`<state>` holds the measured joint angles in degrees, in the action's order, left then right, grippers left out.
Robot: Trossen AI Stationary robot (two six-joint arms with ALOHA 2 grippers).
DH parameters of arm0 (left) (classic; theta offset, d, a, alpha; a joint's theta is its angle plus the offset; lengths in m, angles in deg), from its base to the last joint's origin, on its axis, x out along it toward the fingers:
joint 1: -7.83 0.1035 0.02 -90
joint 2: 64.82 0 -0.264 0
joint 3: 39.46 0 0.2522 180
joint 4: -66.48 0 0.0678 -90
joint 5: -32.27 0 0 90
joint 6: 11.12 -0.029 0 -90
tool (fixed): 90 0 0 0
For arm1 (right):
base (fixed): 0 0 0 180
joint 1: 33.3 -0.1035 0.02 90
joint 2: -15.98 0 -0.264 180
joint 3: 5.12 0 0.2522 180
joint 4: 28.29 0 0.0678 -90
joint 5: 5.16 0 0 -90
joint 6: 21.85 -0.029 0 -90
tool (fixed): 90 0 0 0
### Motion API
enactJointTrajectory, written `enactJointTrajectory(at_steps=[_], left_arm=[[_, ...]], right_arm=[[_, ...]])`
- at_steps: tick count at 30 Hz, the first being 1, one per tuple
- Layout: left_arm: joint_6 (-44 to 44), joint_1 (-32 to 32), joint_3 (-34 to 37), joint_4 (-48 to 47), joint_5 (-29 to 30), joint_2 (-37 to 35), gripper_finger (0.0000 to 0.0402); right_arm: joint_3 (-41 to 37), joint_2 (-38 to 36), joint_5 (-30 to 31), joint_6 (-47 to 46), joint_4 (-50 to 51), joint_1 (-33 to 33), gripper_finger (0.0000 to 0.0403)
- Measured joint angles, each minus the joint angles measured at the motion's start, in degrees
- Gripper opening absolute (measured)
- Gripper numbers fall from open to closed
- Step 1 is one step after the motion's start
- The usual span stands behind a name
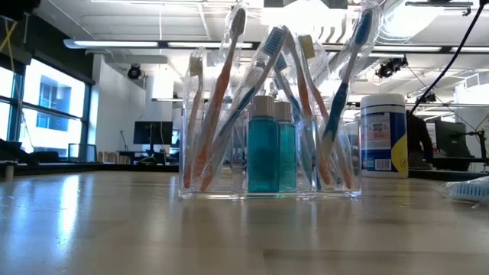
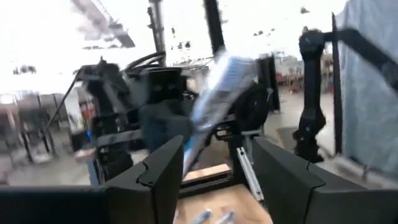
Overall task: Pick & Place toothbrushing station
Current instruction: Put the blue toothbrush into the transparent organizer
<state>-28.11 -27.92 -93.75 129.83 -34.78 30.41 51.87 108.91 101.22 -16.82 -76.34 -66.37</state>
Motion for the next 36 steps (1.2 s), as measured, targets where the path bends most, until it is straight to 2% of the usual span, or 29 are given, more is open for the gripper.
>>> enactJointTrajectory(at_steps=[4, 8, 17, 24, 29, 36], left_arm=[[-7.2, -0.8, -4.8, -0.1, 4.9, 4.6, 0.0184], [-11.7, -0.2, -7.9, -0.1, 5.7, 7.5, 0.0184], [-2.7, 2.9, -10.4, -0.2, 5.0, 8.1, 0.0184], [-2.5, 4.1, -10.5, -0.8, 3.6, 8.5, 0.0184], [-2.6, 4.0, -10.5, -0.8, 0.9, 8.5, 0.0184], [-2.6, 4.0, -10.5, -0.8, 0.5, 8.4, 0.0174]], right_arm=[[0.8, 0.0, 2.0, 0.6, 0.9, 0.0, 0.002], [0.8, 0.0, 3.2, 0.8, 1.6, 0.0, 0.002], [0.8, 0.1, 3.6, 0.8, 3.3, 0.2, 0.002], [0.8, 0.1, 6.1, 0.8, 5.0, 0.5, 0.002], [0.8, 0.1, 6.2, 0.8, 5.5, 0.5, 0.002], [0.8, 0.1, 6.2, -0.2, 6.6, 0.8, 0.002]])
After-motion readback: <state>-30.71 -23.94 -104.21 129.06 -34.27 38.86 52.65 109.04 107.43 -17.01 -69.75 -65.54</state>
